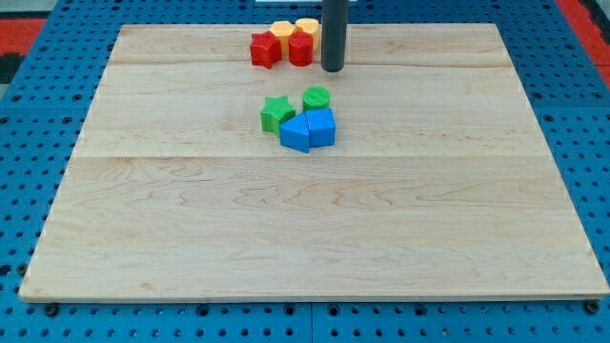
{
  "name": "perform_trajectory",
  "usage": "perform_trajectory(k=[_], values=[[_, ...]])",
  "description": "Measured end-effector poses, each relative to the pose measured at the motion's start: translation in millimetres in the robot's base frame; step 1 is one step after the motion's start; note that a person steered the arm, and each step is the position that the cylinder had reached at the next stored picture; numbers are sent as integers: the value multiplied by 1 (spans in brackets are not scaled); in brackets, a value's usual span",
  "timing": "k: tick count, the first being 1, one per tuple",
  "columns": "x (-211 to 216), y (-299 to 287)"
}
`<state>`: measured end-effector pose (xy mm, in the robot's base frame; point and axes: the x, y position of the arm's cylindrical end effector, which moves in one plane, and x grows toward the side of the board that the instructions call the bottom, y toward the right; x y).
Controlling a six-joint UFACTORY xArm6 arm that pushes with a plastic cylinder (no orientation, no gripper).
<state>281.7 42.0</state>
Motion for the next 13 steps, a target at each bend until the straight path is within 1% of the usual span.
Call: perform_trajectory(k=[6,7,8,9,12,13], values=[[-2,83],[24,80],[62,80],[90,77],[90,81],[57,81]])
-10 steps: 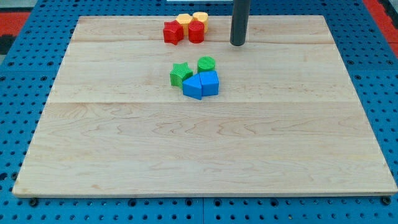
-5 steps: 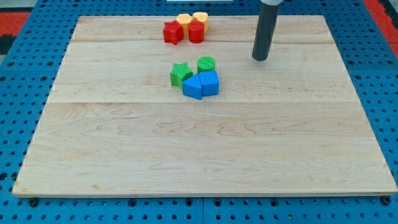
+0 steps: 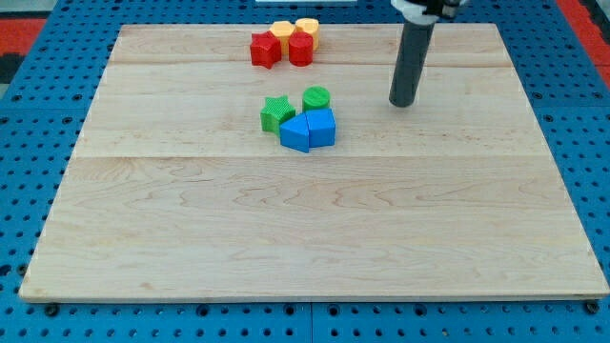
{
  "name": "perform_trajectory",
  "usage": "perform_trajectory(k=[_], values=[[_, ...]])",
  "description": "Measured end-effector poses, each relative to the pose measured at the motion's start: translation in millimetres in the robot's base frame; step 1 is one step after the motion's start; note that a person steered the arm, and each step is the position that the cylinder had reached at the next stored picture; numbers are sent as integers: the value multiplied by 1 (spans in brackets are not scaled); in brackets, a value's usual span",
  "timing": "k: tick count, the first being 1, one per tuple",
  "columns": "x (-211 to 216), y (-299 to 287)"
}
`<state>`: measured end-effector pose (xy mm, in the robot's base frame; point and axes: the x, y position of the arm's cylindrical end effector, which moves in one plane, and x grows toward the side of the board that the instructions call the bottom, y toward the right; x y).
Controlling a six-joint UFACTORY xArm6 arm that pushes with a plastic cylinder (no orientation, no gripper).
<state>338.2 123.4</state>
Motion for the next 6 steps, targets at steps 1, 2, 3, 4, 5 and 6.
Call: perform_trajectory(k=[1,2,3,4,5,6], values=[[-39,0],[-79,0],[-117,0],[-145,-6],[-146,-39],[-140,-119]])
